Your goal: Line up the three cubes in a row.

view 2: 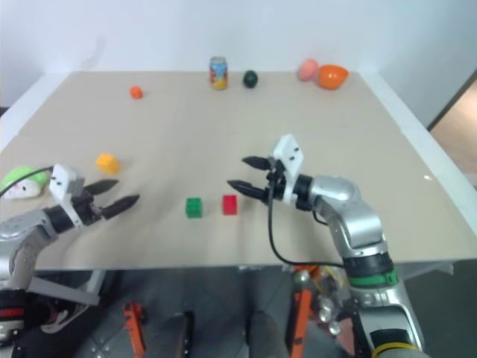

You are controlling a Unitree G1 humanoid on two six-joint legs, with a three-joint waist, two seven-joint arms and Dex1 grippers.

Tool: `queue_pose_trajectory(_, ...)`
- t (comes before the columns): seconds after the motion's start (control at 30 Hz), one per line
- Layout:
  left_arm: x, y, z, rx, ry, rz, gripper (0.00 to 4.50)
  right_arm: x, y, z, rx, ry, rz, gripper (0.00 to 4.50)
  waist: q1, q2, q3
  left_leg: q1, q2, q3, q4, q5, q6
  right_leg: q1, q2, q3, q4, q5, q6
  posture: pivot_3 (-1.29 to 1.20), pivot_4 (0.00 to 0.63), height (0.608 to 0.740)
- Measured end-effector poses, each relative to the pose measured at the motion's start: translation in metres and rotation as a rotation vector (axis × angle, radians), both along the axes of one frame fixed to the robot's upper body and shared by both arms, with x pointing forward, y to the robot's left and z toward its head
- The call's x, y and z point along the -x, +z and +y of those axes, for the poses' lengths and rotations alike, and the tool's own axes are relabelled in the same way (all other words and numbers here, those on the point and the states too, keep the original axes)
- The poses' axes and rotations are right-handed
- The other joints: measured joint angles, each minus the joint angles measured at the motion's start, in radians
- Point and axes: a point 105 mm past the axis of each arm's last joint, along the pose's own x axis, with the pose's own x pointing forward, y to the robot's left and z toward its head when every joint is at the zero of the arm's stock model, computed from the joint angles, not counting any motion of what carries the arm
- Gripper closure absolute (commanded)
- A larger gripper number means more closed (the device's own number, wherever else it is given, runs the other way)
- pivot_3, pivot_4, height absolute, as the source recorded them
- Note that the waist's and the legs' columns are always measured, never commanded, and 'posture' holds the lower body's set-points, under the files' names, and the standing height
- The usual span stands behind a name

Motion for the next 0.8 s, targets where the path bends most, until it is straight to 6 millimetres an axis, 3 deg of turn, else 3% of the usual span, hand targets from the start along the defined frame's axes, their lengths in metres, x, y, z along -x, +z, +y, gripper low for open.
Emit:
queue_pose_trajectory(0.17, -0.006, -0.006, 0.016, -0.053, 0.161, 0.013, 0.02, -0.002, 0.001, 0.001, -0.004, 0.015, 0.002, 1.03, -0.002, -0.001, 0.0, 0.001, 0.0, 0.0, -0.001, 0.0, 0.0, 0.0, 0.0, 0.0, 0.0, 0.0, -0.001, 0.0, 0.15, 0.74)
queue_pose_trajectory(0.4, -0.034, -0.003, 0.042, -0.073, 0.344, 0.032, 0.02, -0.004, 0.004, 0.006, -0.016, 0.033, -0.006, 1.03, -0.002, -0.001, 0.0, 0.001, 0.001, 0.0, -0.001, 0.0, 0.0, 0.0, 0.001, 0.0, 0.0, 0.001, -0.001, 0.0, 0.15, 0.74)
queue_pose_trajectory(0.8, -0.069, -0.005, 0.033, -0.111, 0.284, 0.049, 0.02, -0.001, 0.004, 0.005, -0.014, 0.02, -0.014, 1.03, -0.002, -0.001, -0.001, 0.001, 0.001, 0.0, -0.001, 0.0, 0.0, 0.0, 0.001, 0.0, 0.0, 0.001, 0.0, 0.0, 0.15, 0.74)
